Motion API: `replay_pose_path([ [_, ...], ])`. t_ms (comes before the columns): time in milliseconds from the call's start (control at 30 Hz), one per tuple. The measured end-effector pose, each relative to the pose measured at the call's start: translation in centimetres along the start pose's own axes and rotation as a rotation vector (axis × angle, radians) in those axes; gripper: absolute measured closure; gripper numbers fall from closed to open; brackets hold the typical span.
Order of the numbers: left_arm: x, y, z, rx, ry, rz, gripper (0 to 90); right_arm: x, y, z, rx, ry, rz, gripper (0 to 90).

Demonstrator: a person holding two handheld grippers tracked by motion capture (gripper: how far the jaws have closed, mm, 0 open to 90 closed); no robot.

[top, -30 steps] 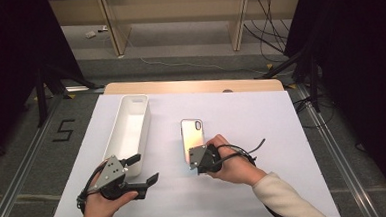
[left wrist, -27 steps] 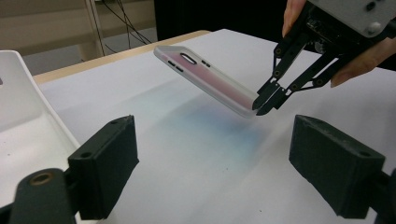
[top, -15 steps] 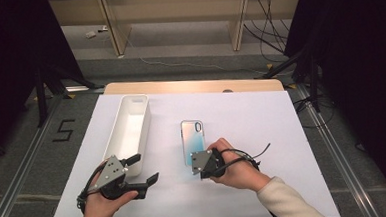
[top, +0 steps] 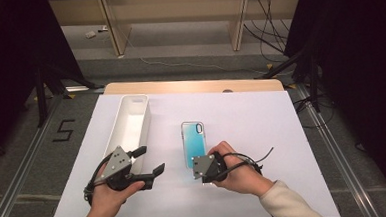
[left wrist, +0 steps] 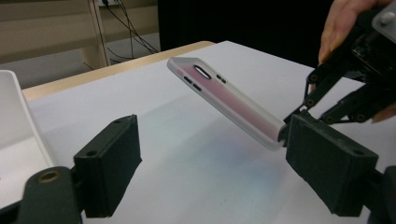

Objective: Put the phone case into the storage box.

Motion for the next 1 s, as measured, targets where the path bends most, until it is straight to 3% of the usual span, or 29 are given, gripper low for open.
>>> replay_pose_path([
  [33, 0.1, 0.3, -0.2, -0.002, -0.001, 0.0, 17.1, -0.2, 0.0, 0.0, -0.004, -0.028, 0.006, 89.0],
  [300, 0.3, 2.7, -1.5, 0.015, -0.024, -0.001, 18.7, 0.5, -0.5, -0.1, -0.01, -0.001, 0.004, 89.0],
  [333, 0.3, 3.0, -1.6, 0.023, -0.022, -0.007, 18.8, 0.4, -0.6, 0.0, -0.008, -0.021, 0.003, 89.0],
  [400, 0.2, 3.5, -1.7, 0.029, -0.025, -0.008, 19.2, 0.7, -0.6, -0.1, -0.014, -0.006, 0.003, 89.1],
  [533, -0.1, 4.5, -2.1, 0.042, -0.023, -0.007, 20.3, 0.7, -0.8, -0.2, -0.014, -0.036, 0.008, 89.0],
  [567, -0.2, 4.8, -2.2, 0.047, -0.026, -0.008, 20.6, 1.0, -0.9, -0.3, -0.015, -0.006, 0.004, 89.0],
  [633, -0.3, 5.3, -2.4, 0.059, -0.028, -0.012, 21.7, 0.9, -0.9, -0.3, -0.018, -0.02, 0.02, 89.0],
  [667, -0.3, 5.6, -2.5, 0.067, -0.025, -0.015, 22.9, 0.7, -1.0, -0.3, -0.021, -0.072, 0.007, 89.0],
  [700, -0.3, 6.0, -2.6, 0.076, -0.028, -0.021, 24.0, 0.7, -0.9, -0.4, -0.025, -0.076, 0.012, 89.0],
  [733, -0.3, 6.4, -2.6, 0.088, -0.035, -0.025, 24.5, 1.1, -1.0, -0.4, -0.013, -0.015, 0.021, 89.0],
  [833, -0.2, 7.2, -2.5, 0.118, -0.041, -0.039, 25.5, 0.6, -1.0, -0.5, -0.032, -0.095, 0.013, 89.0],
  [867, -0.2, 7.6, -2.5, 0.125, -0.047, -0.043, 25.8, 1.0, -1.1, -0.5, -0.02, -0.04, 0.023, 89.0],
  [1000, 0.0, 8.6, -2.4, 0.146, -0.055, -0.05, 29.1, 1.1, -1.0, -0.8, -0.04, -0.066, 0.011, 89.1],
])
Point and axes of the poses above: each handheld gripper's, and its own axes: y roughly forward along the jaws, z roughly out of its underside, x roughly to its left, the point moved 6 cm from there along y, roughly forward along the jaws, and after that the axes turned 7 degrees about -x, right-handed, at the moved point
